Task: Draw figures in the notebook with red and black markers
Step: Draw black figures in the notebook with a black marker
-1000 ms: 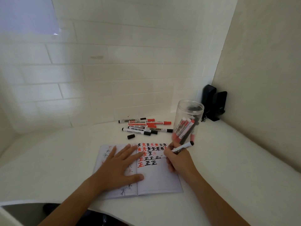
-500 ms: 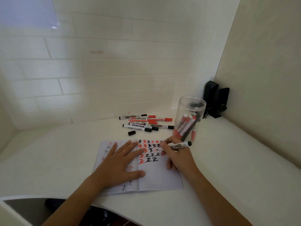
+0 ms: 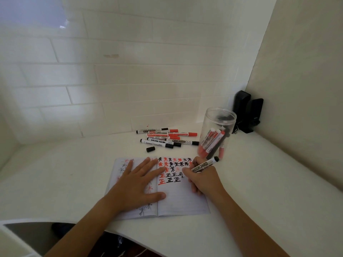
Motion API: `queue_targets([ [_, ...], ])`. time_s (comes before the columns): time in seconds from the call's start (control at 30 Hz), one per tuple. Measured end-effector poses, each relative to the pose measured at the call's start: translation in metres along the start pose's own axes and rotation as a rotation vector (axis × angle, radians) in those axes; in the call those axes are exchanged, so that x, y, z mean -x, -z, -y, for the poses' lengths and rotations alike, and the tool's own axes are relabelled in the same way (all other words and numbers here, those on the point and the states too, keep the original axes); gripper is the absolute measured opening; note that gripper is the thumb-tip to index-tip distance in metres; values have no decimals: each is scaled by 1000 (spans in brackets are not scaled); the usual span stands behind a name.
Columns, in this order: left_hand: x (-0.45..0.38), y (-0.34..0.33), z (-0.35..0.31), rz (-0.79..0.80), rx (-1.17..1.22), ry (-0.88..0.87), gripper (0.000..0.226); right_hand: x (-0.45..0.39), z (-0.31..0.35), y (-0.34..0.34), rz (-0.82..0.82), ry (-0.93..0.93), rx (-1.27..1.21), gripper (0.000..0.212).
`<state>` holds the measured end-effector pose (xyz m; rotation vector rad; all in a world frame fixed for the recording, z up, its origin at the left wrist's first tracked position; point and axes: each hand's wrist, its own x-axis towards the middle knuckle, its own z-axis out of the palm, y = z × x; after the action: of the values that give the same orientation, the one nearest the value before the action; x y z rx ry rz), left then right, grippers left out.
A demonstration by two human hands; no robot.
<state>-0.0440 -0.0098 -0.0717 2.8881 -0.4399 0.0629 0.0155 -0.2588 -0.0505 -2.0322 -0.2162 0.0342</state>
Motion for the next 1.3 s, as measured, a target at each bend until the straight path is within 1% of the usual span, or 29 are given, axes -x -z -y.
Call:
queue_targets([
  [0.2, -1, 1, -1, 20, -16, 0, 81, 2, 2, -1, 11, 2, 31, 27],
  [0.43, -1, 2, 0, 14, -11, -4, 81, 1, 2, 0, -45, -59, 11, 20],
  [0.6, -1, 2, -1, 17, -10, -4, 81, 3, 2, -1, -33, -28, 16, 24],
  [0.83, 0, 2, -1, 14, -16, -11, 79, 1, 2, -1, -8, -33, 69, 21],
  [1.2, 0, 3, -1, 6, 12, -18, 81, 2, 2, 0, -43, -50, 13, 20],
  [1.3, 0, 3, 0, 3, 4, -19, 82, 3, 3, 0, -35, -13, 1, 21],
])
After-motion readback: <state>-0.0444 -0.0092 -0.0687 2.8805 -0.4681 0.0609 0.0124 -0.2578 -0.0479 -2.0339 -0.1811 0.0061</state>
